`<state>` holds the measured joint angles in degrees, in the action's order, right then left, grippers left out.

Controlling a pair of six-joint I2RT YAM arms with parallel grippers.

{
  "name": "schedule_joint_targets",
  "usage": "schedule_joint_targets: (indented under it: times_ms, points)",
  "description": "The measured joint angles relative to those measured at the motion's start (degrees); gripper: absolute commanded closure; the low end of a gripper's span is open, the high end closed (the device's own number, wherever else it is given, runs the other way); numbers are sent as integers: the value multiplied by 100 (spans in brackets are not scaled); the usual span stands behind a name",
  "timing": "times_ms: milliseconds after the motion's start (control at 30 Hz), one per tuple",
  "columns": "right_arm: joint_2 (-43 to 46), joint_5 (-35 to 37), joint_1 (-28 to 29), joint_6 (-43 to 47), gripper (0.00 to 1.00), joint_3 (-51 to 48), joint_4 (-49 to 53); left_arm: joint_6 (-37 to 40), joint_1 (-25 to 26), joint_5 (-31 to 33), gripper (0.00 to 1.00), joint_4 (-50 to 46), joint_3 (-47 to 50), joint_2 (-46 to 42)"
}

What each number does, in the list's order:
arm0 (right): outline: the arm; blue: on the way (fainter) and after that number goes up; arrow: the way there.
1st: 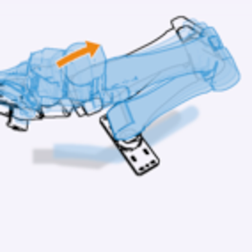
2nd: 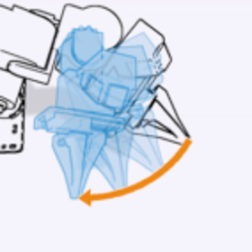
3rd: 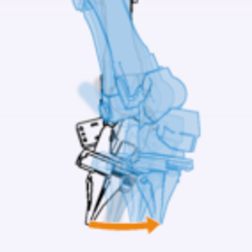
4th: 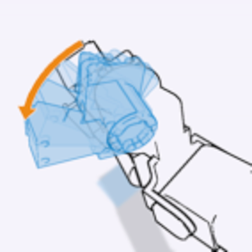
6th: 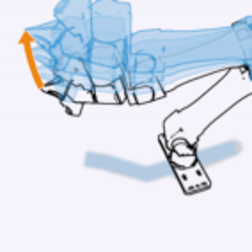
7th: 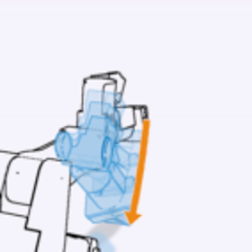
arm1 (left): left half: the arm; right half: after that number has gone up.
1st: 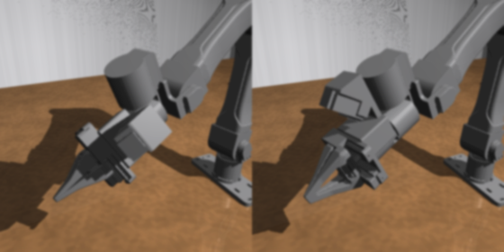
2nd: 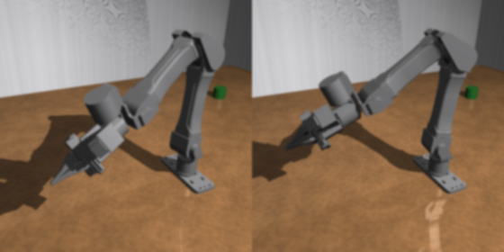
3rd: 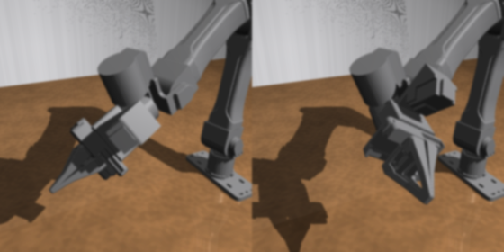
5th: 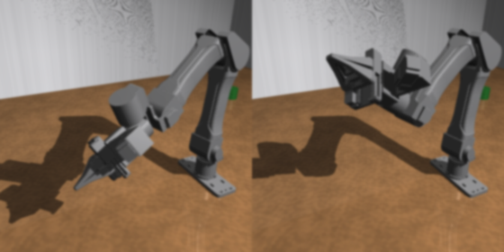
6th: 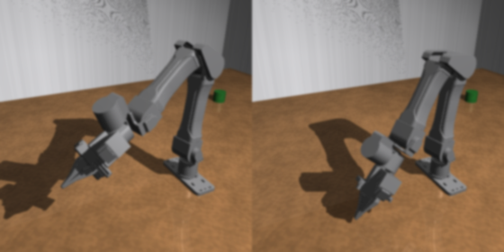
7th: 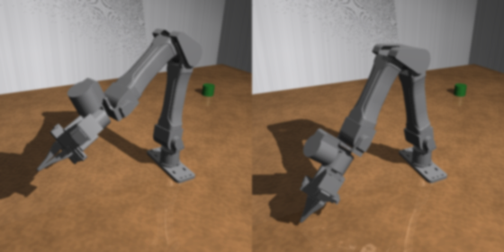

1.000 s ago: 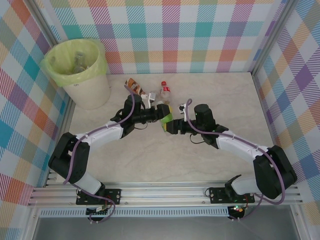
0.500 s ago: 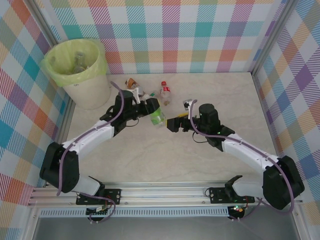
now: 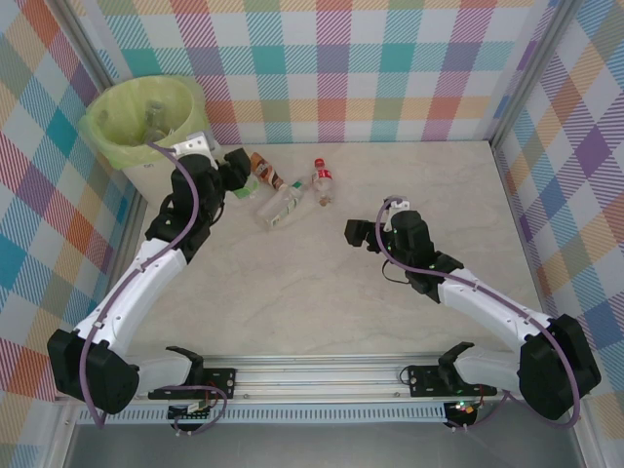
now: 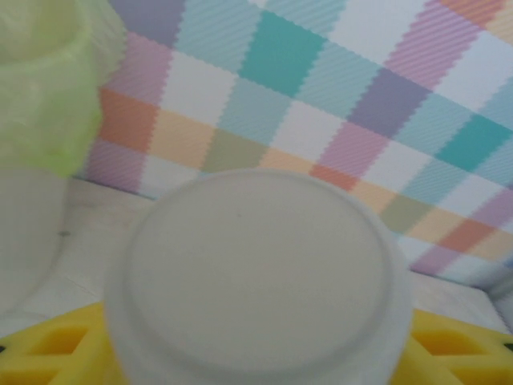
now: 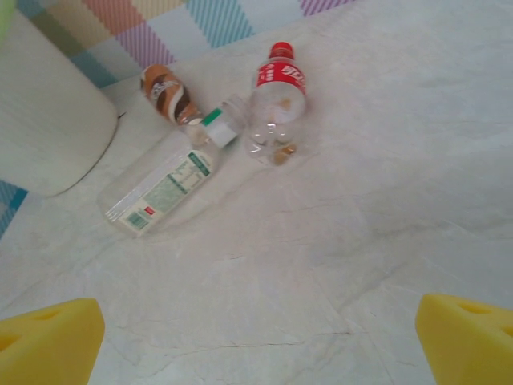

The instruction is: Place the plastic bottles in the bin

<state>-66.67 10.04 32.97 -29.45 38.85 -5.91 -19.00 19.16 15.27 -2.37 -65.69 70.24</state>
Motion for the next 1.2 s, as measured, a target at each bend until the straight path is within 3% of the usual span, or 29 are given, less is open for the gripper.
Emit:
schedule_joint_targets:
  times_ms: [133, 300, 600, 867, 933, 1100, 1200]
  points:
    - [-4, 223, 0, -52, 0, 7, 195, 446, -260, 844, 49, 540, -273, 284]
    - [-31, 328, 0, -57, 0, 85, 398, 765, -776, 1392, 48, 1130, -973, 848]
    - [-26, 345, 0, -57, 0, 98, 514, 973, -1589, 1589, 46, 1239, -2498, 1921]
    - [111, 345, 0, -57, 0, 98, 619, 1246, -2221, 1569, 42, 1058, -2914, 2597]
    - [170, 345, 0, -57, 0, 98, 632, 1287, -2361, 1569, 38, 918, -3053, 2793]
    - [251, 345, 0, -61, 0, 98, 669, 1397, -2640, 1528, 12, 402, -3154, 3012]
    - [251, 345, 0, -81, 0, 98, 688, 1419, -2671, 1523, 7, 146, -3195, 3010]
